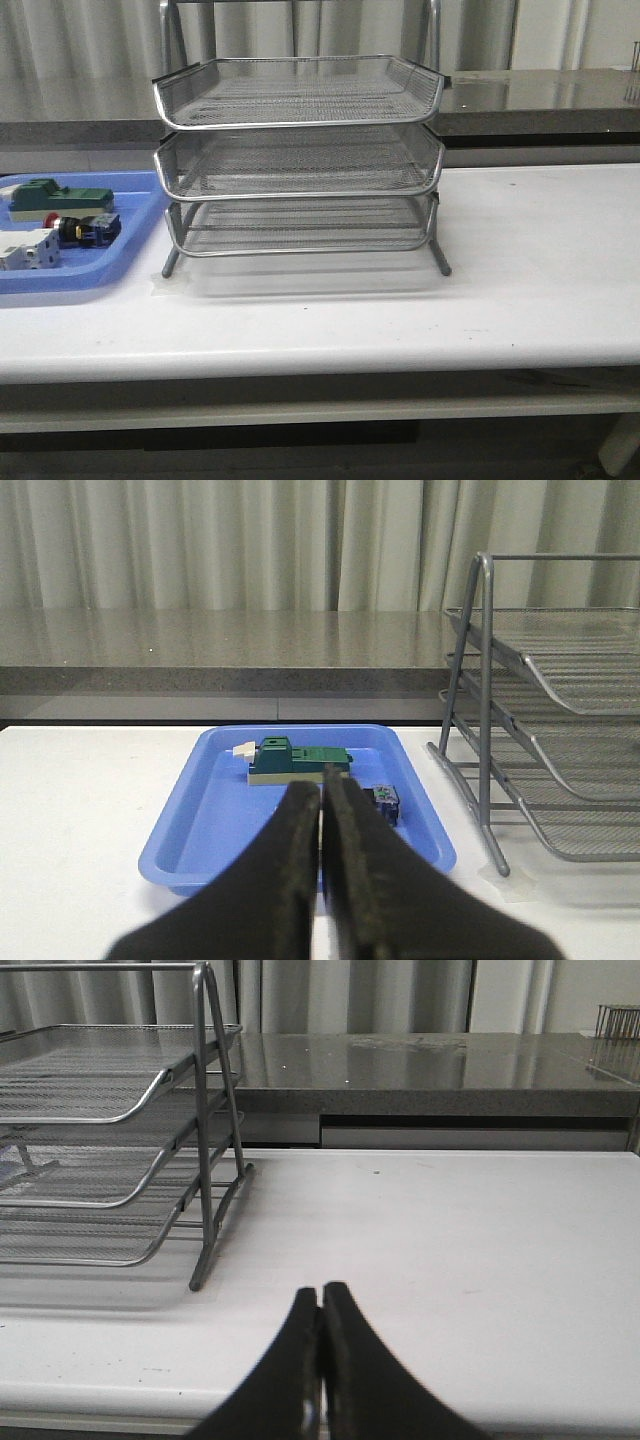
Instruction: Place button on rack with both arms
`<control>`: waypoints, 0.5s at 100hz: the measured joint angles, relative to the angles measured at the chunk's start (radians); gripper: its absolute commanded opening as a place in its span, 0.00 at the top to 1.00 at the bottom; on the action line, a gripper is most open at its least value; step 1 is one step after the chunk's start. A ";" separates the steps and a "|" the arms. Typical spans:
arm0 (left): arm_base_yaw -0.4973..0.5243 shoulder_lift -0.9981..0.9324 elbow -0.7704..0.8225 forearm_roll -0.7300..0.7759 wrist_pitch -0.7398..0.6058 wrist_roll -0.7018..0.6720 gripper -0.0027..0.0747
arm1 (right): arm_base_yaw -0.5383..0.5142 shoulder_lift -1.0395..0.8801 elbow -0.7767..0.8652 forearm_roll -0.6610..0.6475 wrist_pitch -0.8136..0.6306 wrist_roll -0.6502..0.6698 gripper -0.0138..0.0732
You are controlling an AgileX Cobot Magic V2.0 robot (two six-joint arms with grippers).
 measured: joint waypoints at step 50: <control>0.000 0.000 0.000 0.000 0.000 0.000 0.96 | 0.000 0.000 -0.080 0.084 0.039 0.000 0.92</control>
